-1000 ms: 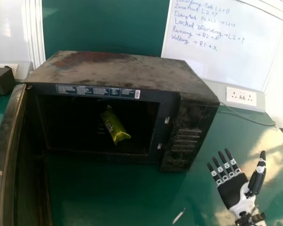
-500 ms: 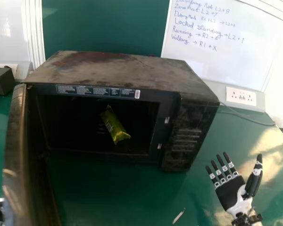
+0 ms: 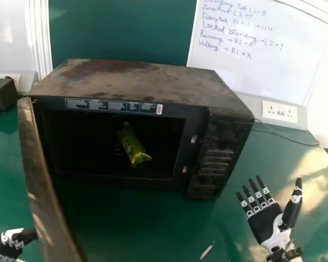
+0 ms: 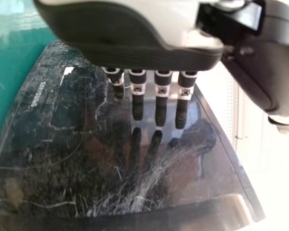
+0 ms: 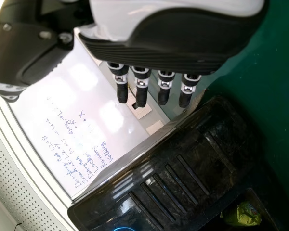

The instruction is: Put biscuit inside oven

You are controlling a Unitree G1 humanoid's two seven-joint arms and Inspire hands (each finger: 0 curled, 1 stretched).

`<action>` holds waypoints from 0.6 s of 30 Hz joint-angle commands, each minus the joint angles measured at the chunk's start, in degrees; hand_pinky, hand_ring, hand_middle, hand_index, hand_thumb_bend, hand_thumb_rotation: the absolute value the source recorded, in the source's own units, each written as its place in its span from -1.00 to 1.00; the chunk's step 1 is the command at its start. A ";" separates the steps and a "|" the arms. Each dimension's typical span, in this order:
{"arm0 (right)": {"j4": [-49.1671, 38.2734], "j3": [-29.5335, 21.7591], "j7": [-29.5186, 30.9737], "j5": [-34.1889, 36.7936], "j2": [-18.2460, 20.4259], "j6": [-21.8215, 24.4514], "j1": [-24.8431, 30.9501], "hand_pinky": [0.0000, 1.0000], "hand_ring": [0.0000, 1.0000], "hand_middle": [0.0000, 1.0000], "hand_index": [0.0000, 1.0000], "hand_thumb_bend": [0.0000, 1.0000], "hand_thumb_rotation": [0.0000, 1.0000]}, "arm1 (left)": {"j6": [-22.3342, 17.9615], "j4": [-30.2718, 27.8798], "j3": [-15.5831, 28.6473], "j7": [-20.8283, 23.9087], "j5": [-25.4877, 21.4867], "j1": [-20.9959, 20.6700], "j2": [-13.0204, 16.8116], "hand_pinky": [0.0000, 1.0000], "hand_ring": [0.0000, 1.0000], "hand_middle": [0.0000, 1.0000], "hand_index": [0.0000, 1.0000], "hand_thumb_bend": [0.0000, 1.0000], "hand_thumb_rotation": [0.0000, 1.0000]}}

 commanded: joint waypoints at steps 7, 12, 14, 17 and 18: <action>-0.01 -0.04 0.55 0.34 1.44 0.98 -0.58 1.00 1.00 1.00 1.00 0.99 0.84 | 5.27 -3.99 4.29 1.60 0.58 -0.83 3.71 0.82 0.84 0.81 0.74 0.88 0.82; -0.22 -0.26 0.56 0.81 2.04 1.77 -0.53 1.00 1.00 1.00 1.00 1.00 0.79 | 9.31 -4.47 6.27 2.56 0.47 -5.18 6.08 0.90 0.89 0.86 0.80 0.87 0.81; -0.16 -0.31 0.66 0.76 2.13 1.90 -0.59 1.00 1.00 1.00 1.00 1.00 0.79 | 11.45 -4.81 7.00 3.21 0.65 -7.29 7.17 0.91 0.89 0.85 0.79 0.88 0.79; -0.06 -0.23 1.03 0.15 2.25 1.67 -0.63 1.00 1.00 1.00 1.00 1.00 0.74 | 15.27 -5.37 8.08 4.47 0.95 -11.31 9.01 0.91 0.89 0.85 0.78 0.88 0.79; -0.14 -0.28 0.83 0.16 2.39 1.75 -0.64 1.00 1.00 1.00 1.00 0.79 0.68 | 15.89 -5.08 8.14 4.61 1.01 -13.22 9.47 0.90 0.88 0.84 0.77 0.89 0.78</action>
